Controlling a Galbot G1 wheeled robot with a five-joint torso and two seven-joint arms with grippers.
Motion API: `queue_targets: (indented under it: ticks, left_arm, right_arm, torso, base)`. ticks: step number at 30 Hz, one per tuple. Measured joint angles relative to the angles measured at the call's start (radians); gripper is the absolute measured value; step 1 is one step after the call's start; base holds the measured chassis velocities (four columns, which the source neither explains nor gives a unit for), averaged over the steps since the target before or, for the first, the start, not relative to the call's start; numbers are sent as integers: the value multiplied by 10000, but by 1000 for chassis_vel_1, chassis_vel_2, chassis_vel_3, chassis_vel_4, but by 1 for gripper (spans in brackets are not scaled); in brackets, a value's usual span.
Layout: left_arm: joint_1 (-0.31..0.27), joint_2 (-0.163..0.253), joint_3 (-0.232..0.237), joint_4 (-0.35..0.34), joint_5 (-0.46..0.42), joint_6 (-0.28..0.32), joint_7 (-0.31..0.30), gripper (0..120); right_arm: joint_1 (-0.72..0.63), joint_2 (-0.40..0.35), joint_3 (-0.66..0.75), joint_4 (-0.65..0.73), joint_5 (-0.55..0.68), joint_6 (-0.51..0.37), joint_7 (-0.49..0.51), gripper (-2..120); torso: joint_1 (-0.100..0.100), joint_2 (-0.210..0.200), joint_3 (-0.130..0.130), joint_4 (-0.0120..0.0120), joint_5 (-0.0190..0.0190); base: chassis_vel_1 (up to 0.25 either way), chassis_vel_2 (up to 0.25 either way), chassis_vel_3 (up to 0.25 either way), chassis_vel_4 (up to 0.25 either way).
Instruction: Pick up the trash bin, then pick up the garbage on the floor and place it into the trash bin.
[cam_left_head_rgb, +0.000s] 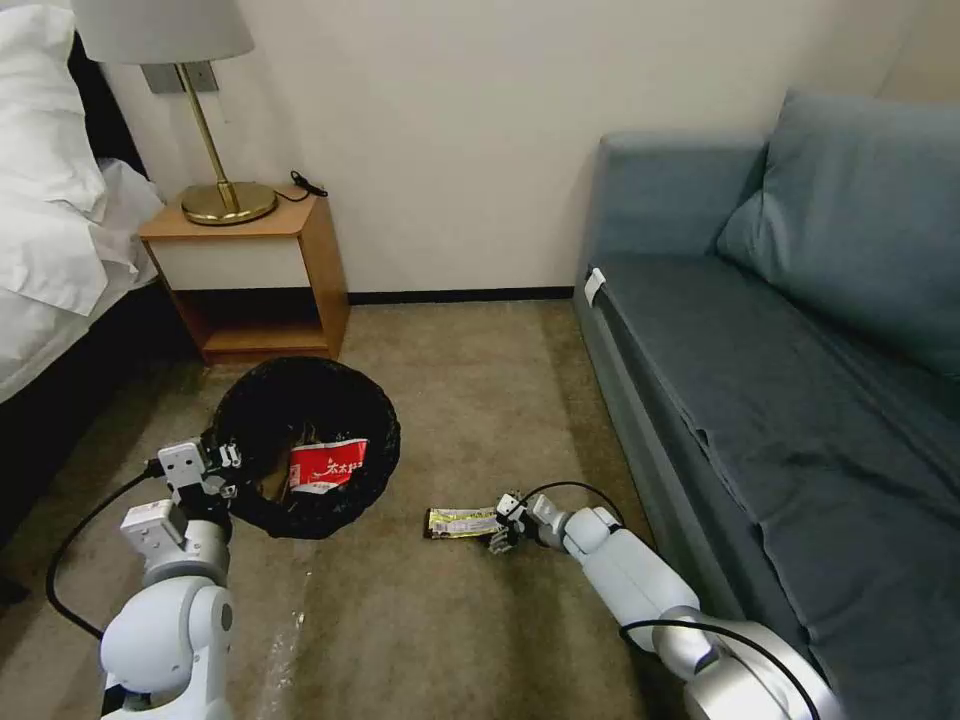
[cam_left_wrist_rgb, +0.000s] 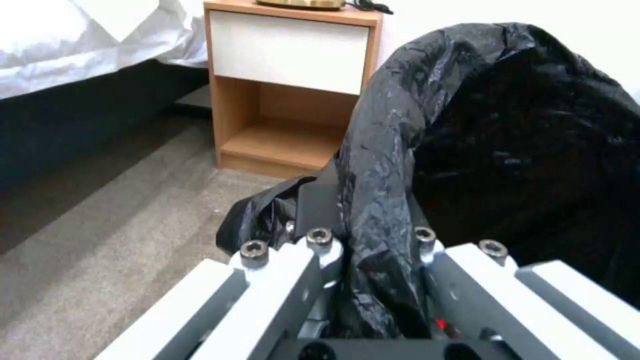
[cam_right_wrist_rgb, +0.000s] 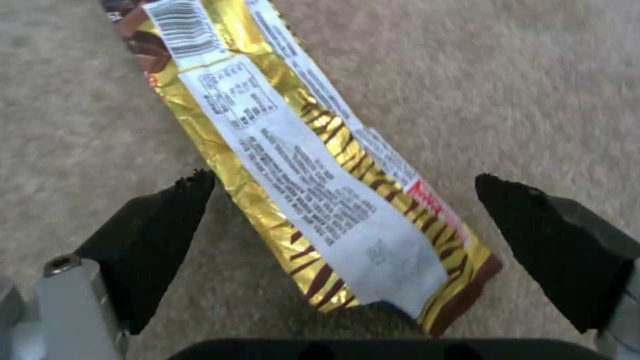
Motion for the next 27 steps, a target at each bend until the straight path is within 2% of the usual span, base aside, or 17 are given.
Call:
queue_targets:
  ticks: [7,12,14,18,20,21,23,25,27]
  left_arm:
    - [121,-28,26,-54,72,0,-1,4]
    - [158,-3,6,-79,71,0,-4,4]
    - [157,12,8,-79,66,0,-6,4]
    - [146,13,36,-64,64,0,-7,4]
    - [136,12,51,-39,58,0,-7,4]
    - [136,12,51,-39,58,0,-7,4]
    - [131,19,45,-21,48,0,-7,4]
    - [130,21,40,-17,41,0,-7,4]
    - [121,21,28,-9,33,0,-7,4]
  right_arm:
    - [-1,1,93,-74,747,-848,-112,100]
    - [-107,-113,201,-138,1127,-1015,-514,99]
    - [-191,-191,255,-105,1226,-922,-588,88]
    - [-240,-241,302,-50,1267,-812,-582,79]
    - [-245,-268,372,-44,1233,-706,-573,67]
    - [-245,-268,372,-44,1233,-706,-573,67]
    - [-241,-296,378,-41,1191,-574,-571,57]
    - [-237,-297,377,-36,1161,-539,-573,54]
    - [-219,-271,374,-35,1114,-482,-572,42]
  torso:
    - [0,0,0,0,1]
    - [0,0,0,0,1]
    - [0,1,0,-1,0]
    - [0,1,0,-2,0]
    - [0,1,0,-2,0]
    - [0,1,0,-2,0]
    - [0,0,0,-1,0]
    - [0,0,0,-1,0]
    - [0,0,0,-1,0]
  base:
    - [0,0,0,0]
    - [0,0,0,0]
    - [0,0,0,0]
    - [0,0,0,0]
    - [0,0,0,0]
    - [0,0,0,0]
    - [0,0,0,0]
    - [0,0,0,0]
    - [0,0,0,0]
